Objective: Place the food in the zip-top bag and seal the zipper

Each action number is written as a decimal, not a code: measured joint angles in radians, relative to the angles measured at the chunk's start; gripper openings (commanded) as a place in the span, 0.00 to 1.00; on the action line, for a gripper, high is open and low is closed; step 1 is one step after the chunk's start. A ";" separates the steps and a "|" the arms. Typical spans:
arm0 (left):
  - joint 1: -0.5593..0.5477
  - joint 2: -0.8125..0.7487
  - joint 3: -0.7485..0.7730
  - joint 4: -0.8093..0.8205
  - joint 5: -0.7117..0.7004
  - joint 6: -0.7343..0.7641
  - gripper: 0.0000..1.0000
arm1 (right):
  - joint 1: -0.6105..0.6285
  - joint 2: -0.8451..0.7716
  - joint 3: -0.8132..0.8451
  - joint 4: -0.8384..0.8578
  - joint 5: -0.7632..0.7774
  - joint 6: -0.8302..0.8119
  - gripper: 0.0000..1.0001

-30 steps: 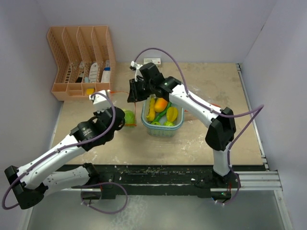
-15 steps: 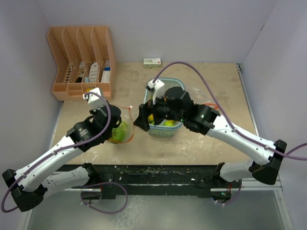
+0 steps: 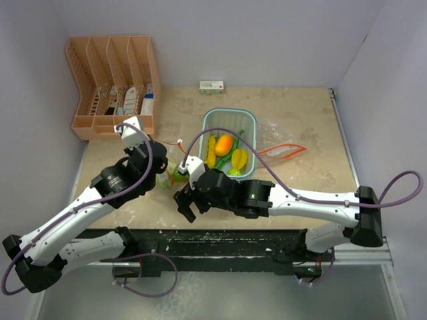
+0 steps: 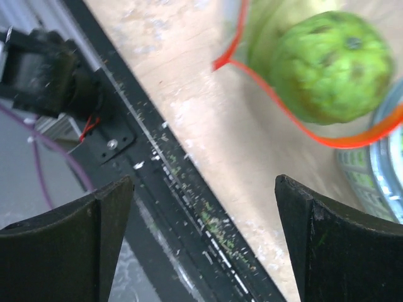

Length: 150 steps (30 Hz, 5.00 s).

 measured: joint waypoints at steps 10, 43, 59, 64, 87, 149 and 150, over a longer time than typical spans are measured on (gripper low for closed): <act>0.001 -0.025 0.000 -0.016 0.001 -0.001 0.00 | -0.021 -0.035 -0.008 0.068 0.269 0.048 0.88; 0.001 -0.256 -0.052 -0.040 0.034 0.022 0.00 | -0.517 0.354 0.239 -0.463 0.020 -0.011 0.77; 0.001 -0.268 -0.064 -0.046 0.032 0.028 0.00 | -0.523 0.357 0.071 -0.409 -0.006 -0.012 0.69; 0.001 -0.267 -0.064 -0.060 0.031 0.026 0.00 | -0.523 0.351 0.042 -0.375 -0.004 -0.026 0.41; 0.001 -0.274 -0.064 -0.135 0.023 -0.012 0.00 | -0.538 0.095 0.180 -0.327 -0.063 -0.029 0.00; 0.001 -0.209 -0.066 -0.072 0.116 -0.037 0.00 | -0.257 -0.014 0.095 0.171 -0.103 0.086 0.90; 0.001 -0.225 -0.066 -0.073 0.113 -0.037 0.00 | -0.257 -0.025 0.075 0.167 -0.100 0.095 0.86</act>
